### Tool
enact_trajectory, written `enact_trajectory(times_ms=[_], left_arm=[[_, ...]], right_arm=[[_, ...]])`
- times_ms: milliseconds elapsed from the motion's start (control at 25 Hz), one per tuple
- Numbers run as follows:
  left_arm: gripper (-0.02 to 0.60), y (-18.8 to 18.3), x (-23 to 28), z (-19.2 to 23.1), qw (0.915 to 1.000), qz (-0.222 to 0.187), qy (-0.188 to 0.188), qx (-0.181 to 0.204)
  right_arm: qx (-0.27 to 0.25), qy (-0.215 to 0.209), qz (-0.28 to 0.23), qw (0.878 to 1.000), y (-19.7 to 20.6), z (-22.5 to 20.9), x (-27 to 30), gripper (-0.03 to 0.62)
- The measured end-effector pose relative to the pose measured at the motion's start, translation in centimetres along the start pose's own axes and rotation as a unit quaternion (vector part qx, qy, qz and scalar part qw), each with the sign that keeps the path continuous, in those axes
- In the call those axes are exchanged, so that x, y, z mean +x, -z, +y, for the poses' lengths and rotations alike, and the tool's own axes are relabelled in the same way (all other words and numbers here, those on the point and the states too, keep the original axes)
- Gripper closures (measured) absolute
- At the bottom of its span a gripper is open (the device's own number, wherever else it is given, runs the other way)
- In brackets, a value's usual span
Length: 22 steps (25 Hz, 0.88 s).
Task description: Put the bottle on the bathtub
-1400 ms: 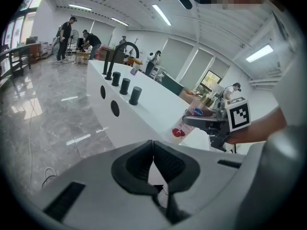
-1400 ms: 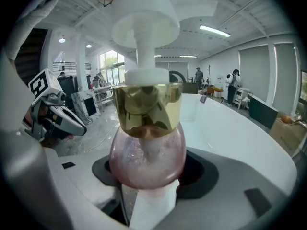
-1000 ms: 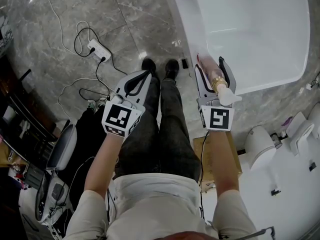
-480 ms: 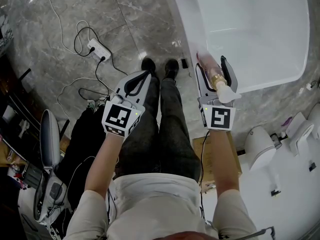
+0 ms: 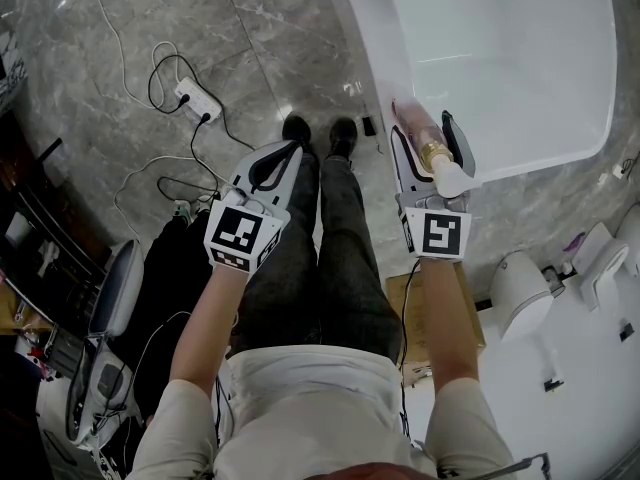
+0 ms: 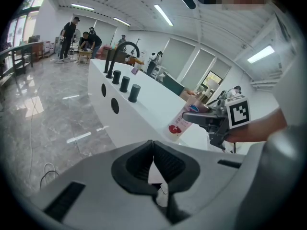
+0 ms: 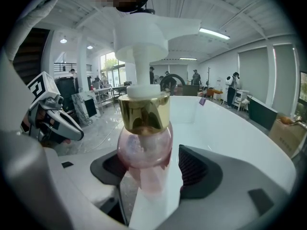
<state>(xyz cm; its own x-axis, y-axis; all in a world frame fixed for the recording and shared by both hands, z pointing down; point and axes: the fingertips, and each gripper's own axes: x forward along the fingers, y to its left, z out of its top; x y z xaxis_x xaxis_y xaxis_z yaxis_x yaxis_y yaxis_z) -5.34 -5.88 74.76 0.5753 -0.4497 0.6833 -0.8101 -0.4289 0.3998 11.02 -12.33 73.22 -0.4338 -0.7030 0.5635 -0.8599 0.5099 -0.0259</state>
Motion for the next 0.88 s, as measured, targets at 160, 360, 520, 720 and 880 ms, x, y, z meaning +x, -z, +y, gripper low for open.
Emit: enact_trajectory(times_ms=[160, 360, 520, 720, 880], left_arm=[[0.572, -0.1, -0.3, -0.4, 1.0000, -0.001, 0.001, 0.003], [0.572, -0.8, -1.5, -0.9, 0.9999, -0.009, -0.001, 0.013], [0.572, -1.6, -2.8, -2.0, 0.9996, -0.015, -0.001, 0.022], [0.572, -2.7, -5.0, -4.0, 0.9992, -0.020, 0.000, 0.035], [0.572, -4.1, -7.4, -5.8, 0.9985, -0.025, 0.004, 0.048]], right_arm=[[0.002, 0.005, -0.008, 1.000, -0.3, -0.1, -0.5, 0.284], [-0.004, 0.009, -0.007, 1.000, -0.5, 0.0, -2.1, 0.284], [-0.002, 0.014, 0.001, 1.000, -0.2, 0.1, -4.0, 0.284], [0.002, 0.016, 0.011, 1.000, -0.6, 0.7, -7.1, 0.284], [0.014, 0.017, 0.018, 1.000, -1.8, 1.7, -10.0, 0.284]])
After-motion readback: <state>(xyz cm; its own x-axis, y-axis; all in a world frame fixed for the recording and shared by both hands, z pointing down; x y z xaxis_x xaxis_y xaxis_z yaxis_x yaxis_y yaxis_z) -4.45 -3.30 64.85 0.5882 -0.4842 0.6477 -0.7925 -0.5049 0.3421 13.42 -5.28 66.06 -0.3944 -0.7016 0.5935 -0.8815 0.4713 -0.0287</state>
